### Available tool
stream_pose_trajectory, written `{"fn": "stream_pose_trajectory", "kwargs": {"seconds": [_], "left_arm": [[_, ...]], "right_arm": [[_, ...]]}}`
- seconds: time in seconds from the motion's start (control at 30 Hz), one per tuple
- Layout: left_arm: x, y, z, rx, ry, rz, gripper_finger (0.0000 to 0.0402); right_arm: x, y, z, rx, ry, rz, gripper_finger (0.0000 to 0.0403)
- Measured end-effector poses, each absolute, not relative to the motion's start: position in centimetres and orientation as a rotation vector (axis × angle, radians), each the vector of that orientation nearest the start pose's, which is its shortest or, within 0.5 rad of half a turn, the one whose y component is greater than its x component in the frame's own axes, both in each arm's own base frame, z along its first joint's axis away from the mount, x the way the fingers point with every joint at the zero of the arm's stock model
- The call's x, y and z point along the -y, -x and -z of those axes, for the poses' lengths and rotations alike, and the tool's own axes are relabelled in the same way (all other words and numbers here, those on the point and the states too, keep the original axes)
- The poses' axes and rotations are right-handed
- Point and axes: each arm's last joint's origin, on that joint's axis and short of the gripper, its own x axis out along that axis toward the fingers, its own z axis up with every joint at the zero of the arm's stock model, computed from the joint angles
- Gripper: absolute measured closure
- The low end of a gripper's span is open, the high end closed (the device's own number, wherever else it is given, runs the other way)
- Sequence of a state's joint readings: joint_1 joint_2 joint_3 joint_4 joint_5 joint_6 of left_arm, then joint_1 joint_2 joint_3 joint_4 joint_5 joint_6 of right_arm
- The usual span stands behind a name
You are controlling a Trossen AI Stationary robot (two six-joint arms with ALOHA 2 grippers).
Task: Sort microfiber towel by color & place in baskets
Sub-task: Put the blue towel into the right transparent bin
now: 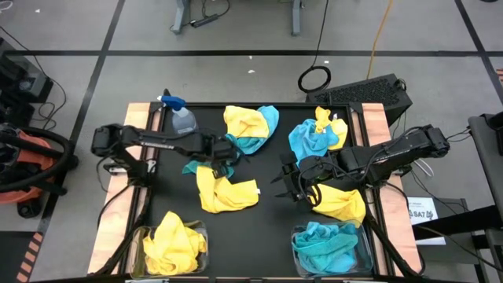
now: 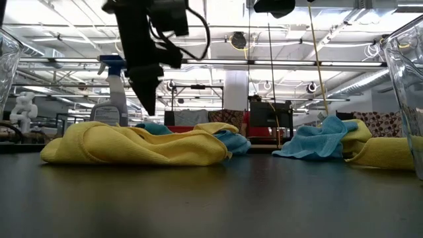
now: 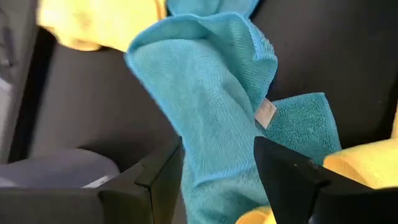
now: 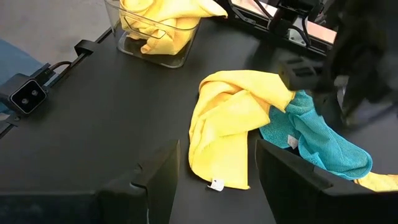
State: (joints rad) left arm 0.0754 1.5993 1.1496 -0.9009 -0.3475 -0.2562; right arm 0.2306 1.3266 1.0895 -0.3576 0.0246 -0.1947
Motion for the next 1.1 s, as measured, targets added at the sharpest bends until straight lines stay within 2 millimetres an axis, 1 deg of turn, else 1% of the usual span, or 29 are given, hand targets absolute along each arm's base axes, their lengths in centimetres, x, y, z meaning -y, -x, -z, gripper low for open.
{"fn": "stream_pose_trajectory", "kwargs": {"seconds": [0.1,0.27,0.5,0.57,0.7,0.9,1.0,1.1], "left_arm": [[-4.1,-29.8,-21.5,-1.299,0.058,-0.501,0.0196],[-5.2,-30.1,-20.6,-1.328,0.082,-0.512,0.0196],[-6.1,-30.4,-19.5,-1.366,0.101,-0.483,0.0196],[-6.2,-30.6,-19.2,-1.369,0.116,-0.451,0.0196],[-6.4,-31.0,-18.1,-1.401,0.119,-0.416,0.0196],[-7.1,-31.4,-15.9,-1.483,0.104,-0.402,0.0198],[-7.1,-31.5,-15.2,-1.513,0.081,-0.376,0.0217],[-7.1,-31.5,-15.1,-1.517,0.069,-0.358,0.0266]], "right_arm": [[-6.5,-28.1,-30.6,-0.569,0.264,-0.257,0.02],[-6.5,-28.1,-30.6,-0.569,0.264,-0.257,0.02],[-6.5,-28.1,-30.6,-0.569,0.264,-0.257,0.02],[-6.5,-28.1,-30.6,-0.569,0.264,-0.258,0.02],[-6.5,-28.1,-30.6,-0.57,0.264,-0.257,0.02],[-6.5,-28.1,-30.6,-0.569,0.264,-0.257,0.02],[-6.5,-28.1,-30.6,-0.569,0.264,-0.257,0.02],[-6.5,-28.1,-30.6,-0.569,0.264,-0.257,0.02]]}}
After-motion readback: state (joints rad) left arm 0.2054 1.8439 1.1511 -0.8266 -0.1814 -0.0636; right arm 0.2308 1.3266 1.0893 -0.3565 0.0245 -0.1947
